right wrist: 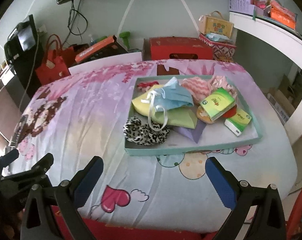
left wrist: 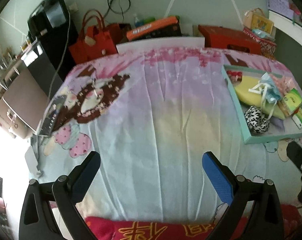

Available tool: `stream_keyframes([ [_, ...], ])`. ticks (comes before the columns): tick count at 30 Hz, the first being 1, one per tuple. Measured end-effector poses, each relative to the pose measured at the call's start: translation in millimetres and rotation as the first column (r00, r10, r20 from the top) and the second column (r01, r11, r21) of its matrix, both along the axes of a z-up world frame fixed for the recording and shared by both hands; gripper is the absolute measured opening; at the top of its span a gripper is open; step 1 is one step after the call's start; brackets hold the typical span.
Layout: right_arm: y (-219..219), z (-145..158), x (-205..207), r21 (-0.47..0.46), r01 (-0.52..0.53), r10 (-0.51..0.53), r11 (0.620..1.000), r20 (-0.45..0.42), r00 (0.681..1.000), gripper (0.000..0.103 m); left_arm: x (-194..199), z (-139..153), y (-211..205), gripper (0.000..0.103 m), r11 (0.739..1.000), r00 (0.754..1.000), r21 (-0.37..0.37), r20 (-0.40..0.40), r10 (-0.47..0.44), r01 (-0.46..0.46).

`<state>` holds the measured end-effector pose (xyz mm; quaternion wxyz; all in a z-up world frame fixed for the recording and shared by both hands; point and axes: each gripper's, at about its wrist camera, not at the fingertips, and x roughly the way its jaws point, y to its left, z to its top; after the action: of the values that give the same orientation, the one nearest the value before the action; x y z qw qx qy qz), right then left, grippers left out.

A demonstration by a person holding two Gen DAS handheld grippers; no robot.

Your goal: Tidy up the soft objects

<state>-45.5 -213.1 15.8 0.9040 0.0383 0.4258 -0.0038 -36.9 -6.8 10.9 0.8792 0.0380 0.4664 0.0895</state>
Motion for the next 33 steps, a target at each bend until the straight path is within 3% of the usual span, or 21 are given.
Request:
stream_keyframes([
  [3,-2.9,-11.9,8.6,0.013,0.008,-0.007,1.0,-0.055,0.998,0.103,9.8,-7.1,1.3,0.102,0.999,0.999,-0.049,-0.029,0.015,-0.016],
  [7,-6.7,-15.1,14.5,0.043,0.019,-0.016,0.999,-0.066,0.998,0.103,17.6,-15.3,-0.4,0.101,0.996,0.998,-0.086,-0.051,0.019,-0.023],
  [21,-15.3,-20.3,16.0,0.06,0.063,-0.058,0.996,-0.082,0.995,0.103,16.8,-22.7,-16.4,0.101,0.999,0.998,-0.038,-0.059,-0.026,0.024],
  [33,-18.8,-21.9,16.0,0.068,0.077,-0.071,0.995,-0.09,0.993,0.103,16.6,-23.4,-10.5,0.101,0.995,0.998,-0.097,-0.06,-0.015,0.009],
])
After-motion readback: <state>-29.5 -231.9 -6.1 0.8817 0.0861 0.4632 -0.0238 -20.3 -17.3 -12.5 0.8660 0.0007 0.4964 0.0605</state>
